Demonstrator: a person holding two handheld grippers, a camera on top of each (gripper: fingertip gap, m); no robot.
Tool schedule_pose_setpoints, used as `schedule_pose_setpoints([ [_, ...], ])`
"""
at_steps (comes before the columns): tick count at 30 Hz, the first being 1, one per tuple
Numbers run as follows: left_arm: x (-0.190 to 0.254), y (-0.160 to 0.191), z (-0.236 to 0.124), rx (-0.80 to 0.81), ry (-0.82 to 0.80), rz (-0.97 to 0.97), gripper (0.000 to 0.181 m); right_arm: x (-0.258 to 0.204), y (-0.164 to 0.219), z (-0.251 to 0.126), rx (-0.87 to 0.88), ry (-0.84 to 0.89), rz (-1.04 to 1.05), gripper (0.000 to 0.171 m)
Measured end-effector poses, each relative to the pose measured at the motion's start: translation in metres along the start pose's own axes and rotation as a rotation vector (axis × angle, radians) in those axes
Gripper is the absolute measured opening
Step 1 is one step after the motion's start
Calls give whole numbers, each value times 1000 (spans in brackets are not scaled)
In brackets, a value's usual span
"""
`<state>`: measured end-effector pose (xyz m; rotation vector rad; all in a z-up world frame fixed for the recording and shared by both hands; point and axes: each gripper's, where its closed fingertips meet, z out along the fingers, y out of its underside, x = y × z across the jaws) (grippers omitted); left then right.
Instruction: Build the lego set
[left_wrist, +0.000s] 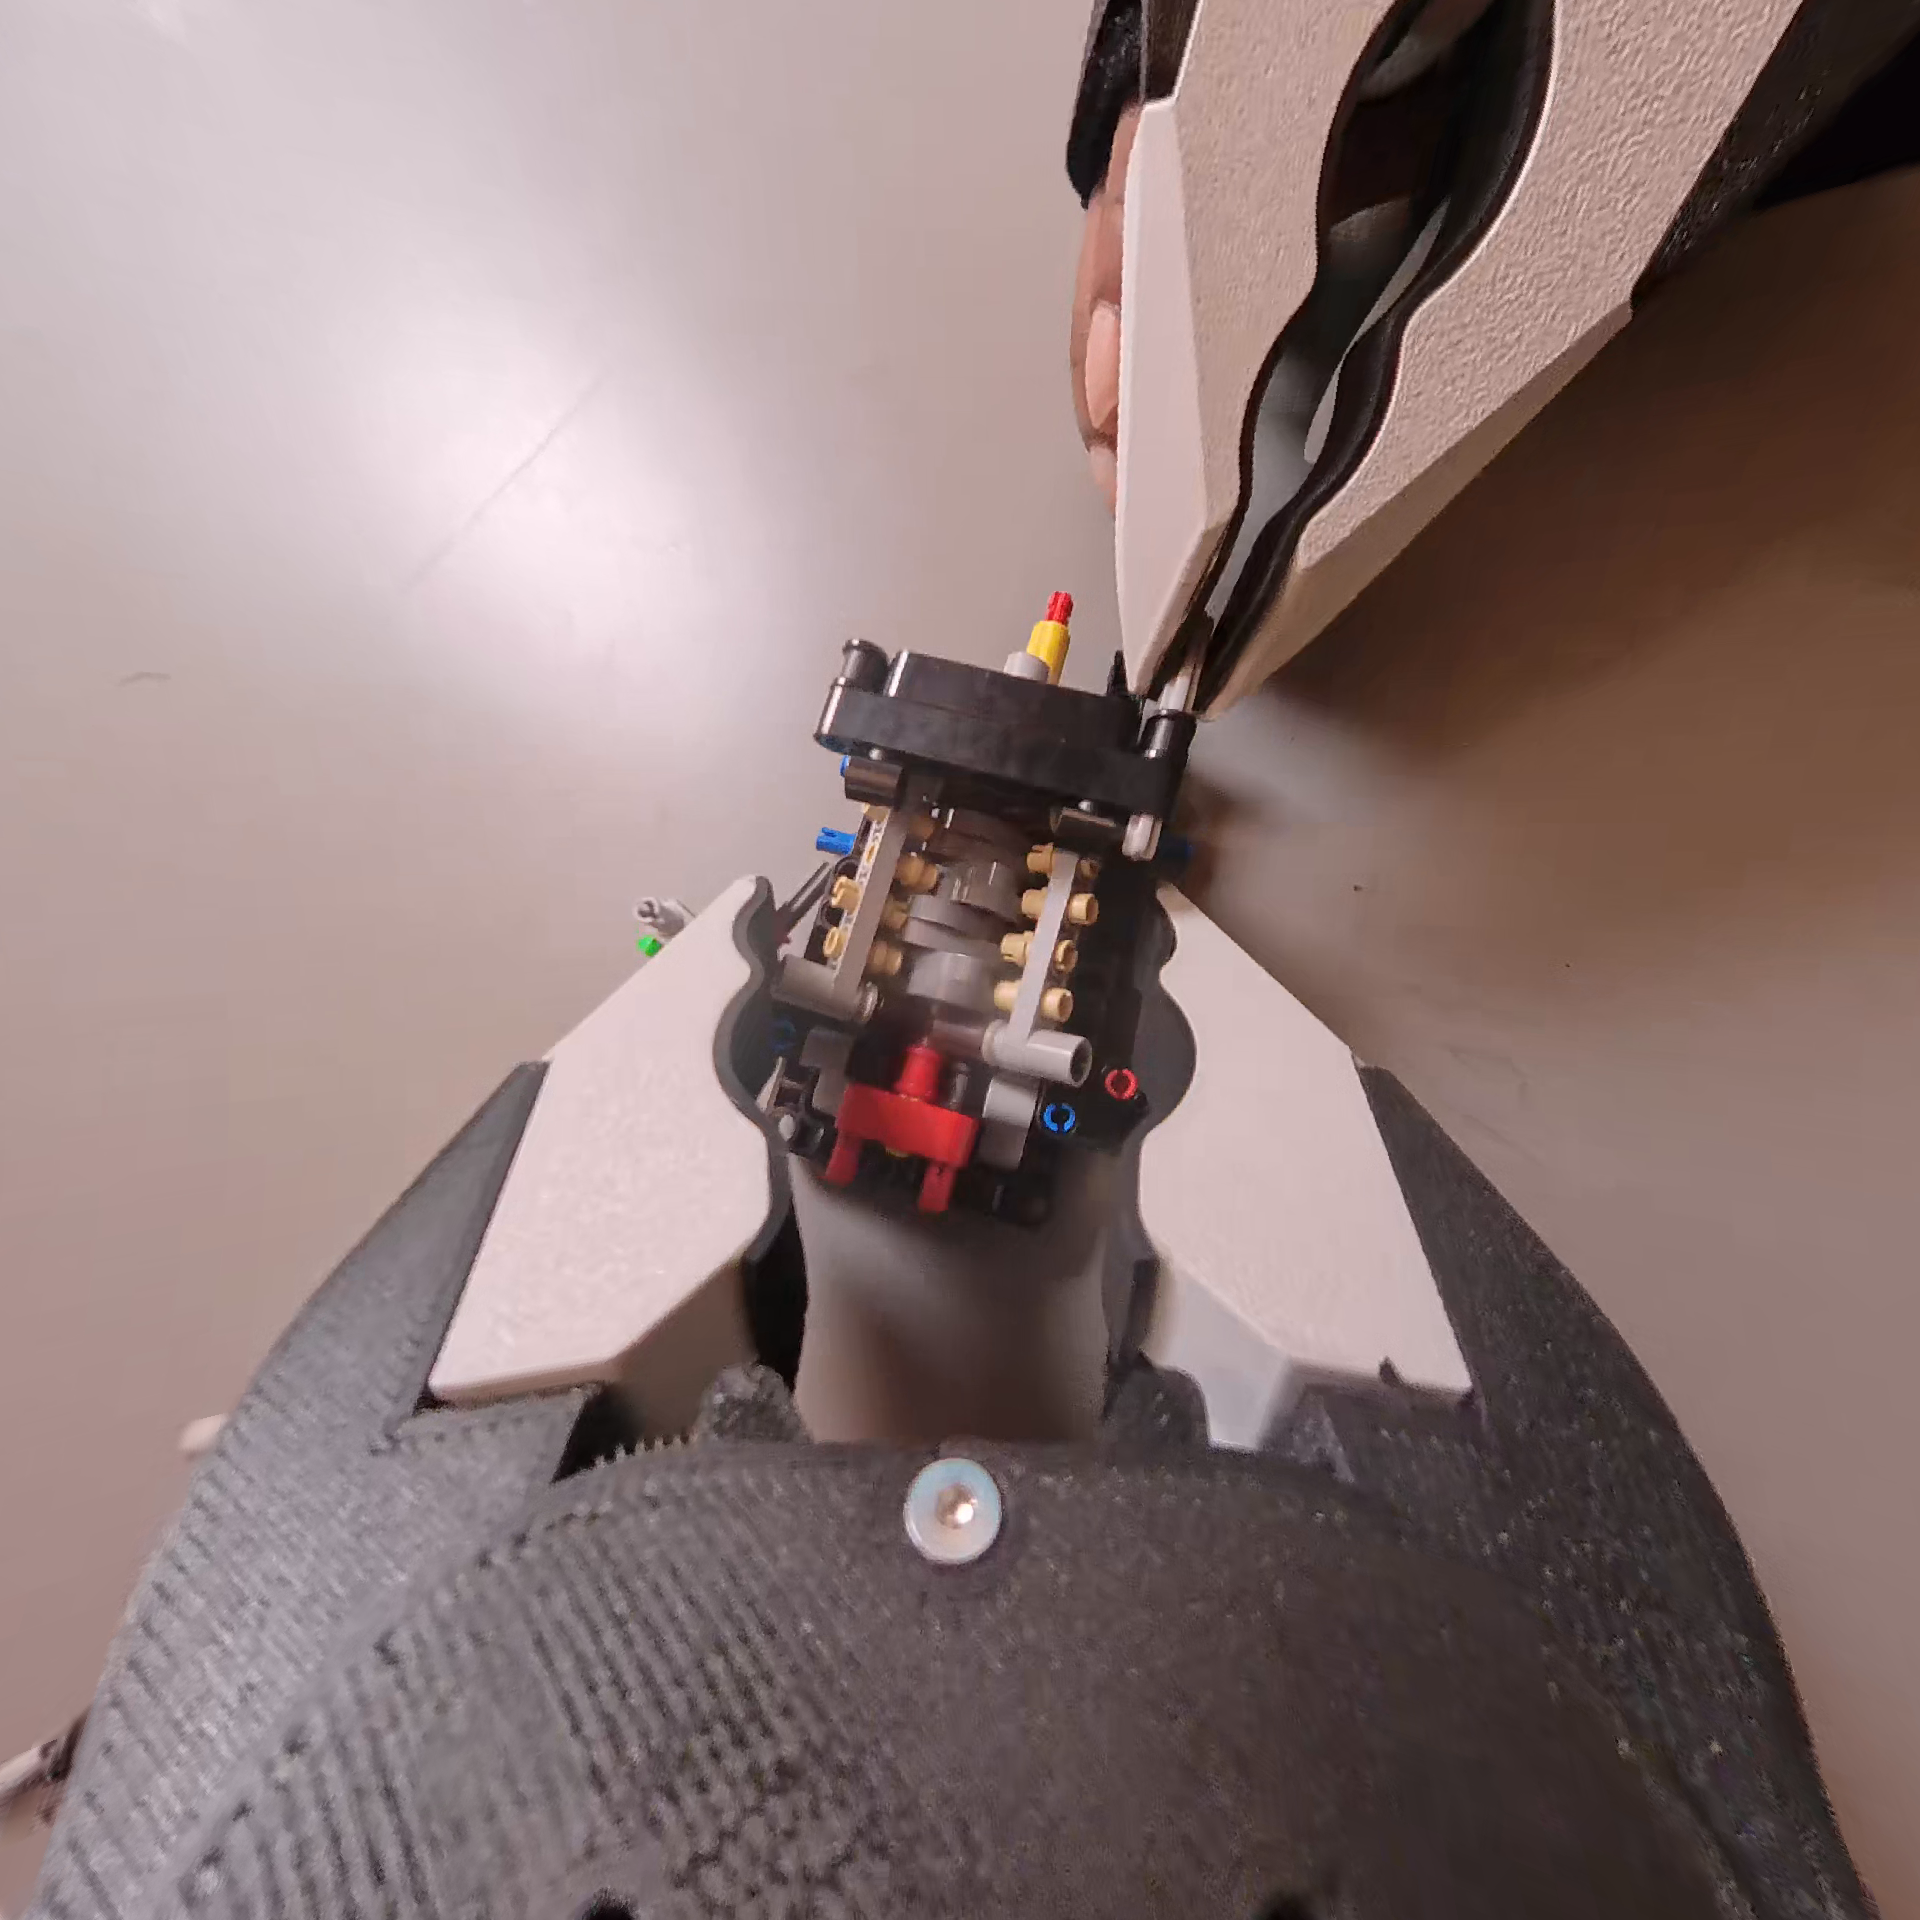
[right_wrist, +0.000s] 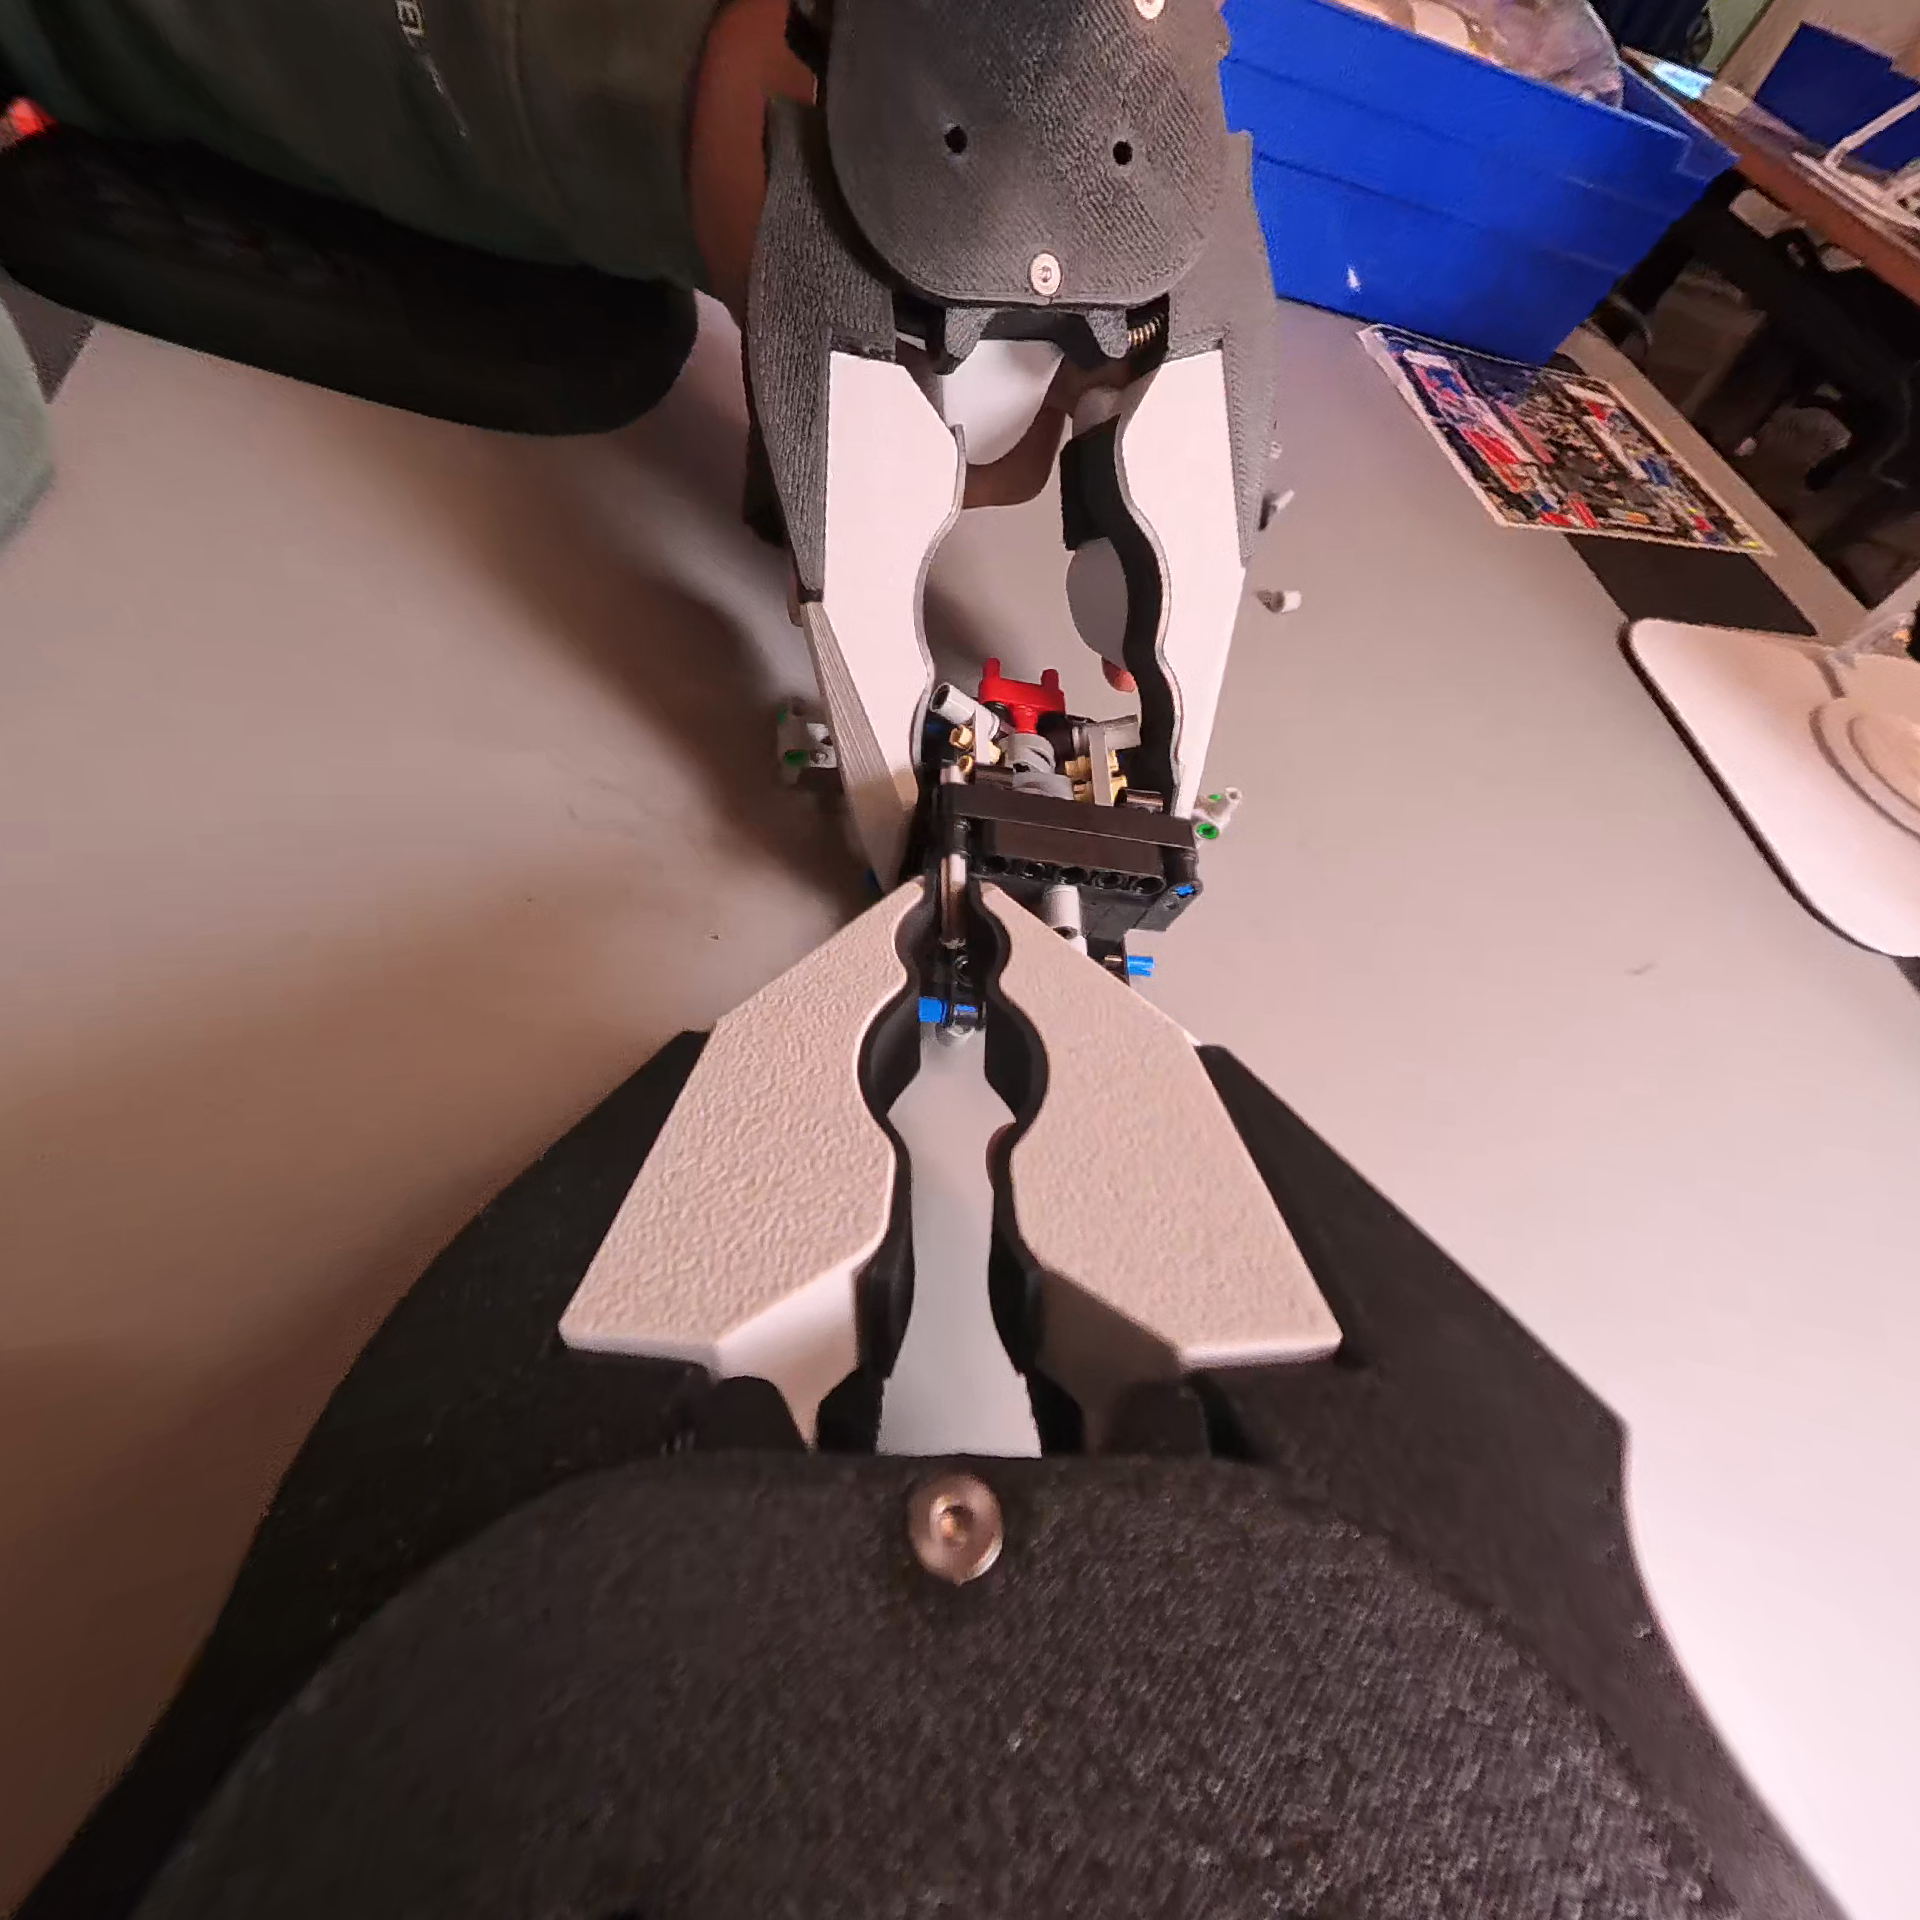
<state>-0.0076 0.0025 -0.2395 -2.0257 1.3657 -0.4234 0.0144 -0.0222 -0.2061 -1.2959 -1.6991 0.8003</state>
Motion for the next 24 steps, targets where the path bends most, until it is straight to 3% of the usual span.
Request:
schedule_pose_setpoints([
  [1, 0, 2, -1, 1, -10, -13, 68, 0, -1, 1, -2, -11, -4, 3],
  [6, 4, 10, -11, -2, -31, -38, 68, -7, -7, 10, -14, -113, -43, 3],
  [15, 12, 9, -18, 86, 6, -5, 83, -15, -16, 23, 24, -250, -57, 3],
  [24, 10, 19, -21, 53, 2, 9, 62, -13, -14, 21, 41, -222, -45, 2],
])
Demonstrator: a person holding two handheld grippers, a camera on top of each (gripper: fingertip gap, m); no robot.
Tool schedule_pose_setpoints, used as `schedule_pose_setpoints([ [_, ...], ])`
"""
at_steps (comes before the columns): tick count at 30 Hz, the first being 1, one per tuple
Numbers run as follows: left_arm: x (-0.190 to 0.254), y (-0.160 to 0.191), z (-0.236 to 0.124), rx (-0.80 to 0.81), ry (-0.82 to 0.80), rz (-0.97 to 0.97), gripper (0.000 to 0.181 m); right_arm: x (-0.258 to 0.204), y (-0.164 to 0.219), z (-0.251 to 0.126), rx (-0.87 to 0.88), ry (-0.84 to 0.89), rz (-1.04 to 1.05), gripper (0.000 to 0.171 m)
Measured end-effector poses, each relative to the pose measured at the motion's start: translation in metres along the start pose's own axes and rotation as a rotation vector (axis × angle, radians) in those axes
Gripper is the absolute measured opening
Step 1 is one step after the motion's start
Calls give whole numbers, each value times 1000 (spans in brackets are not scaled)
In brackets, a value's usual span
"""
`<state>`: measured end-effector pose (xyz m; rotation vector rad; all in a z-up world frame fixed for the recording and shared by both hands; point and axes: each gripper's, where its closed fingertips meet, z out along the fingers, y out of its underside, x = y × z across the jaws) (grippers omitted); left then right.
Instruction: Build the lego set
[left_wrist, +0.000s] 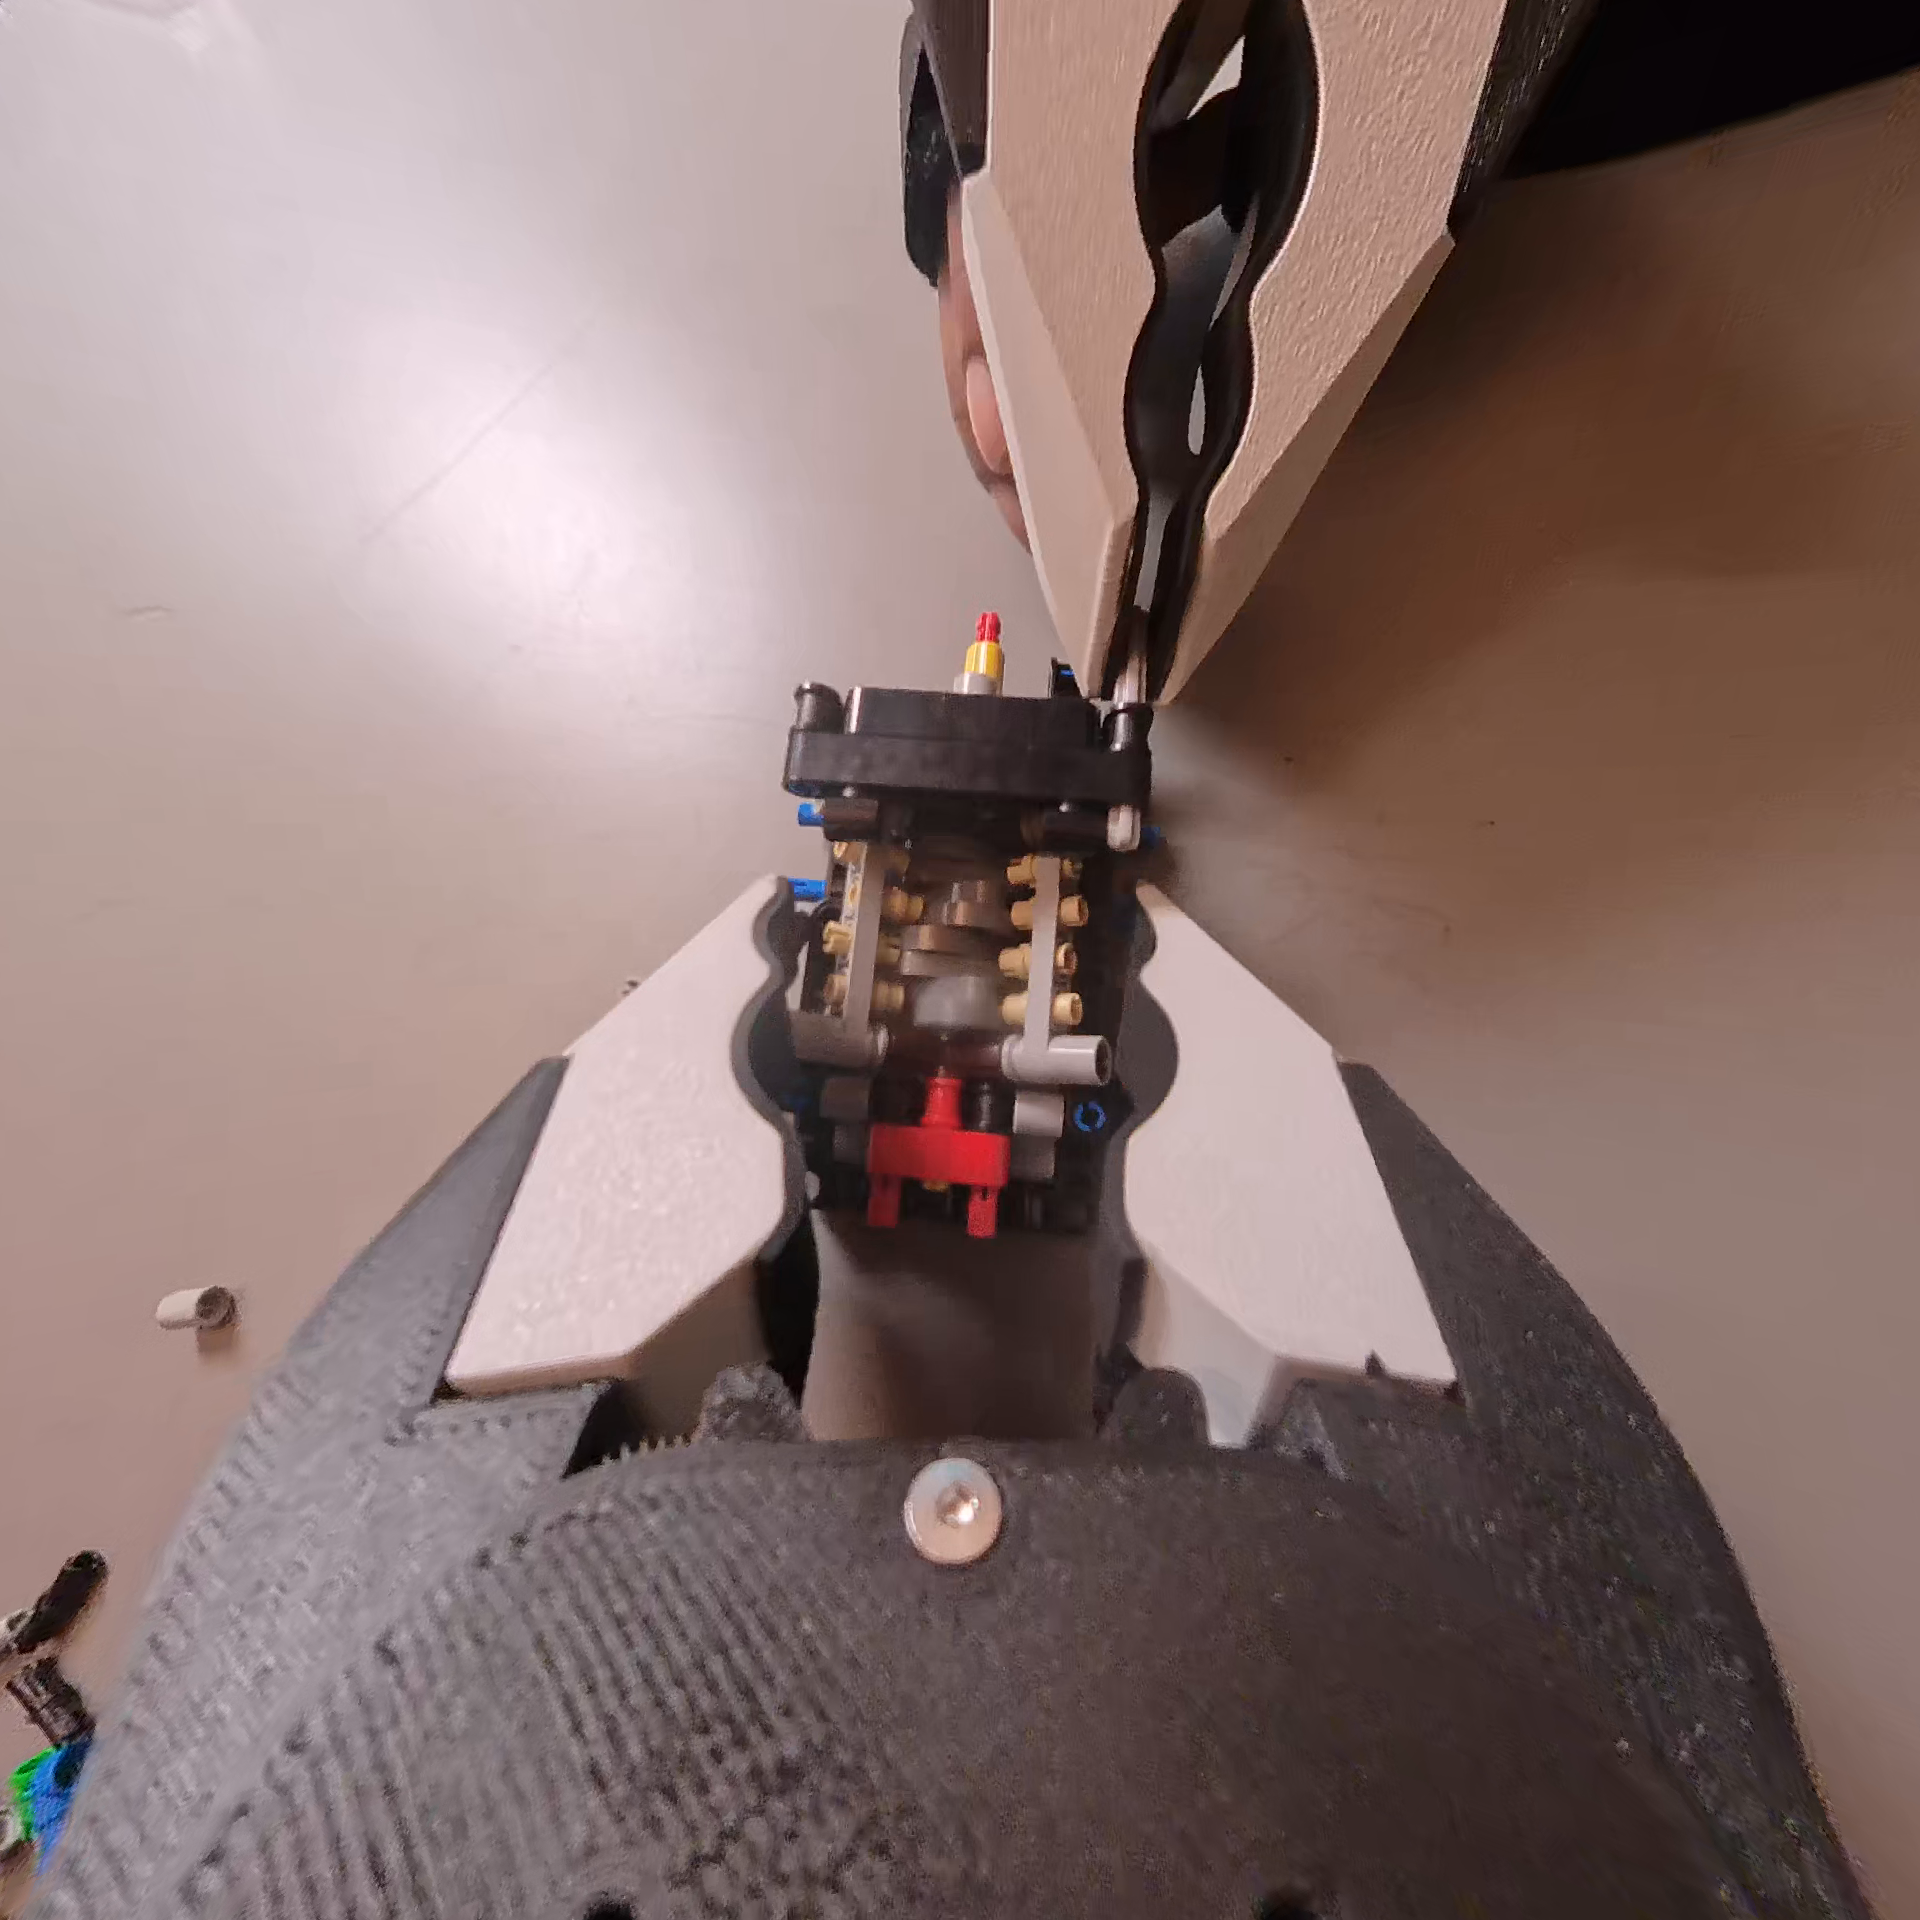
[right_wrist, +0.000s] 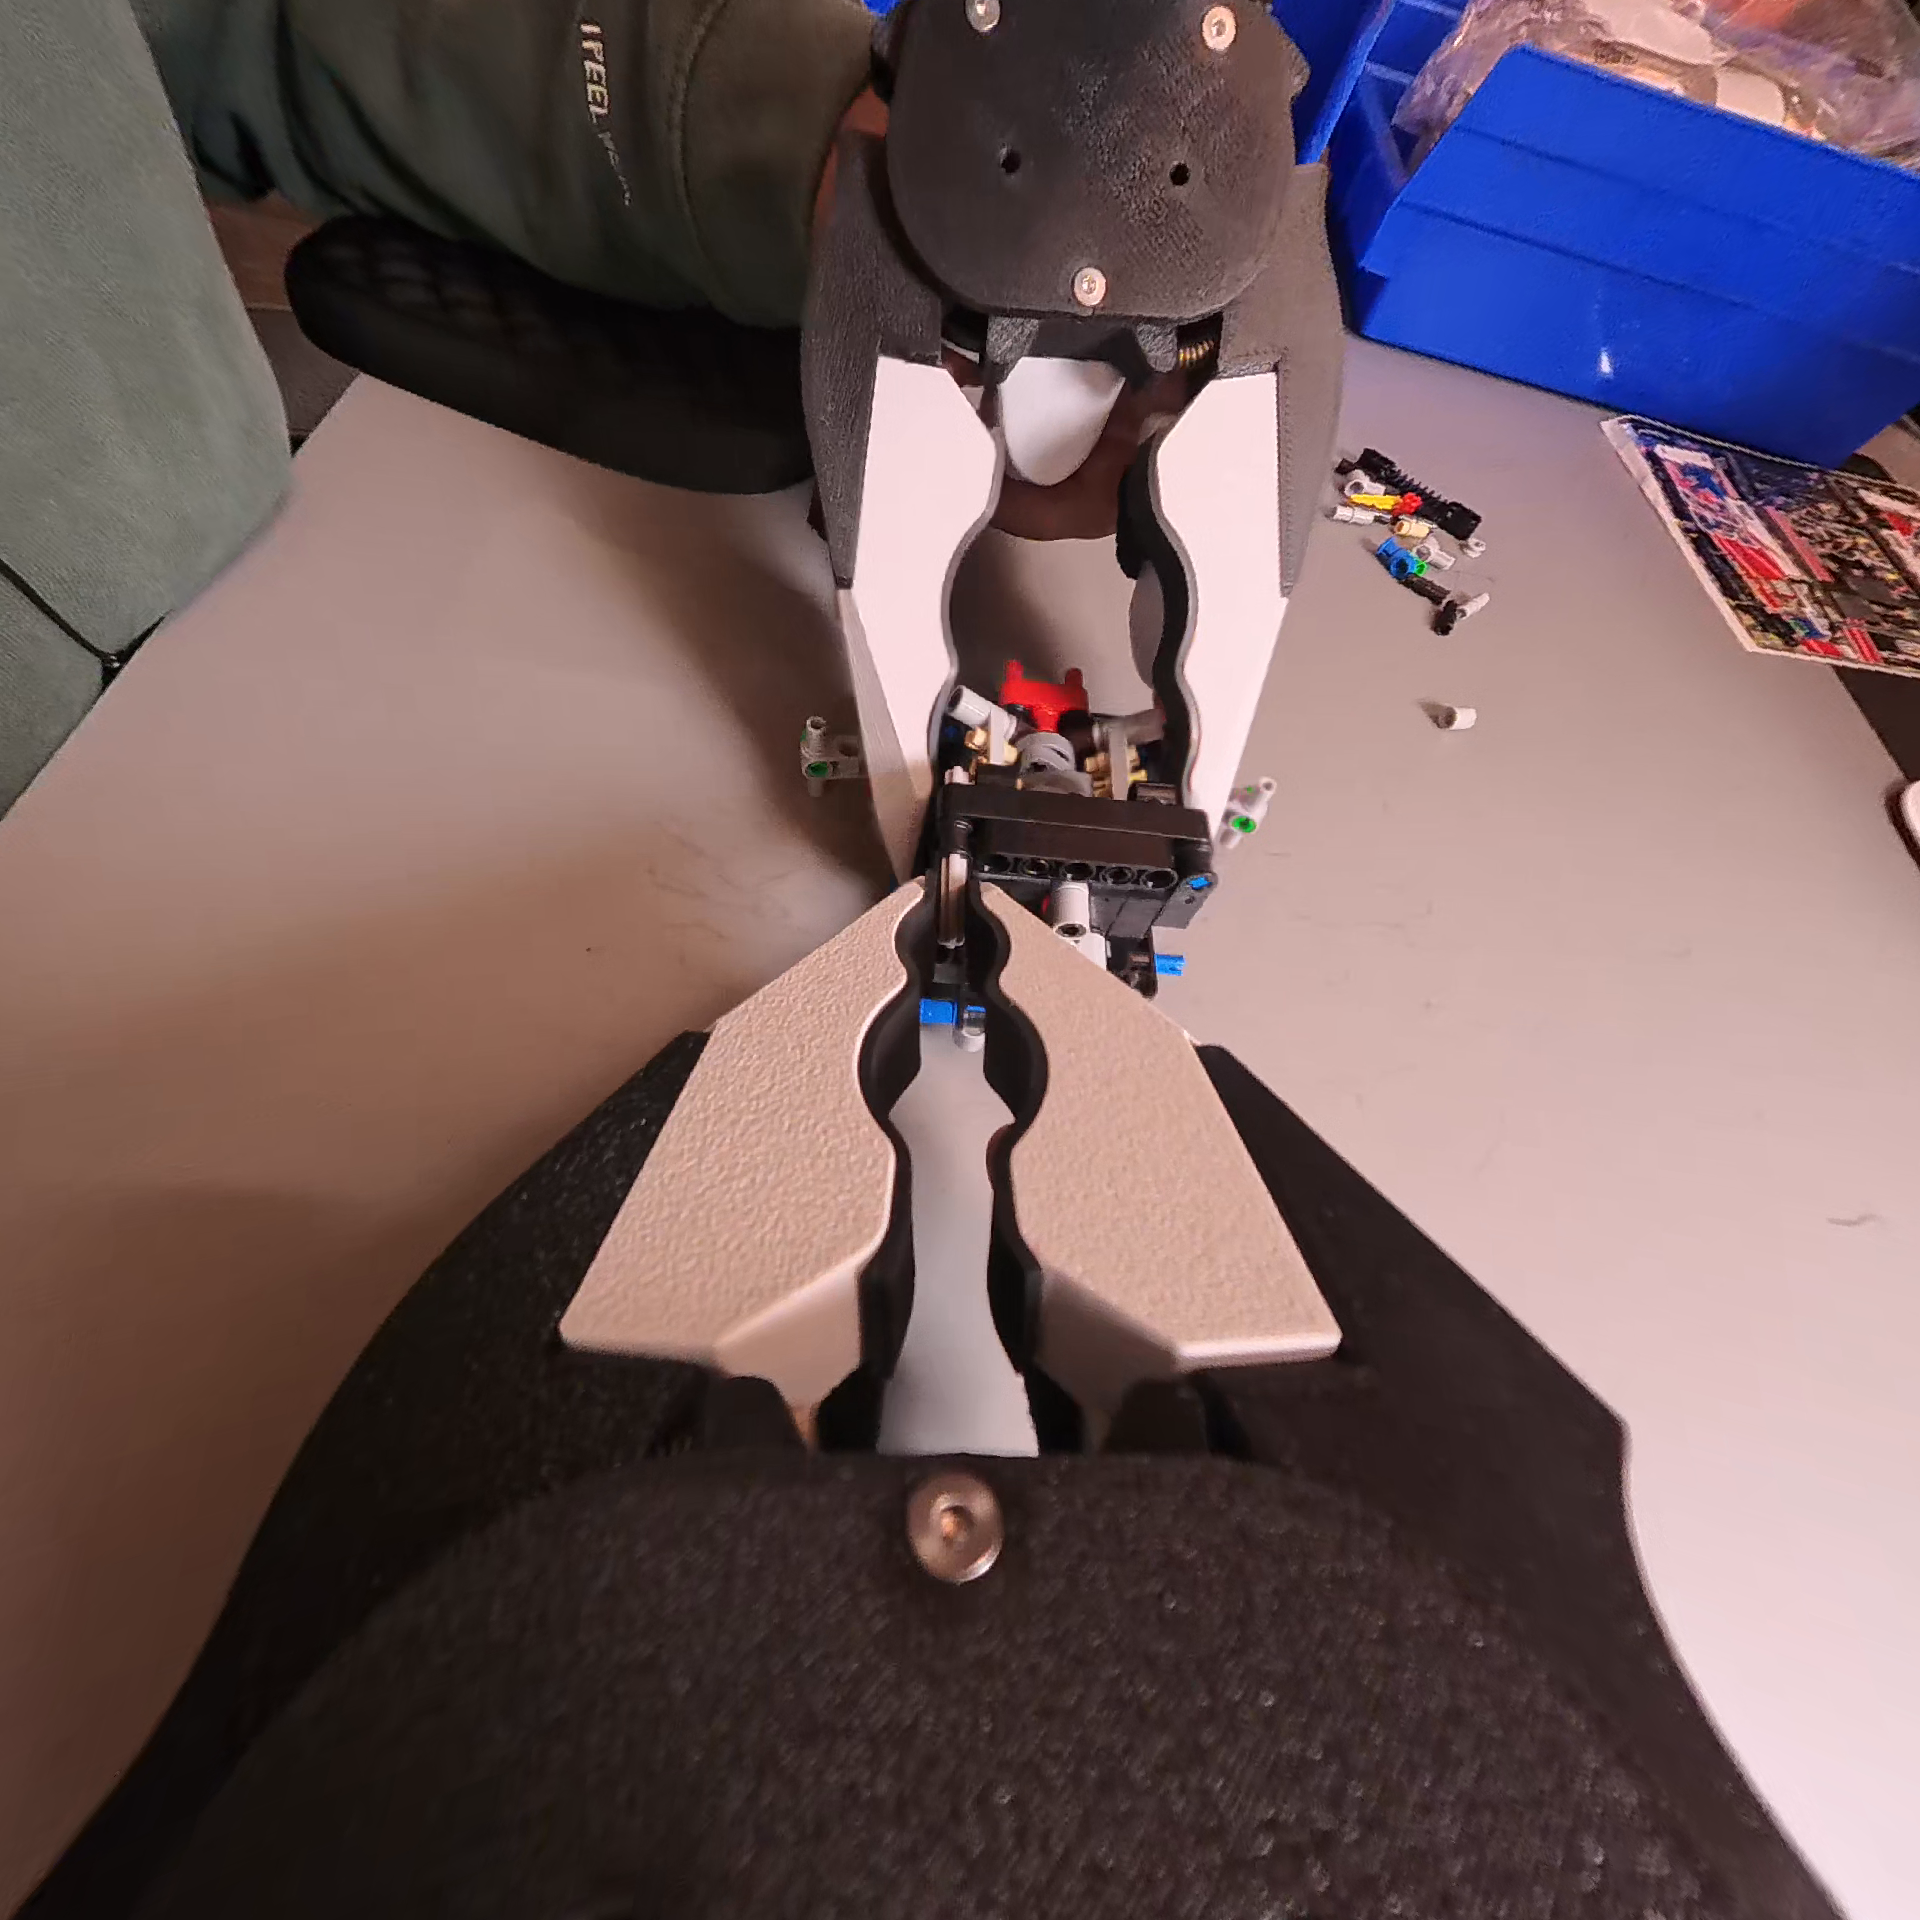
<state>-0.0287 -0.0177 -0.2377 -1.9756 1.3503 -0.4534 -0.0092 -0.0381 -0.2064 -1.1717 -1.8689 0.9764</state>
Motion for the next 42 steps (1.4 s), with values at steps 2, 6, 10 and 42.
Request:
schedule_pose_setpoints([
  [2, 1, 0, -1, -10, 8, 1, 59, 0, 0, 0, 2, 2, -4, 3],
  [6, 5, 1, -1, -30, 35, -23, 57, -1, 0, 0, 4, -1, -7, 2],
  [10, 6, 2, -1, -42, 38, -15, 56, -3, 0, 0, 6, -7, -5, 3],
  [42, 15, -20, -2, 87, 57, 52, 63, -12, -2, 0, 21, -47, 0, 3],
])
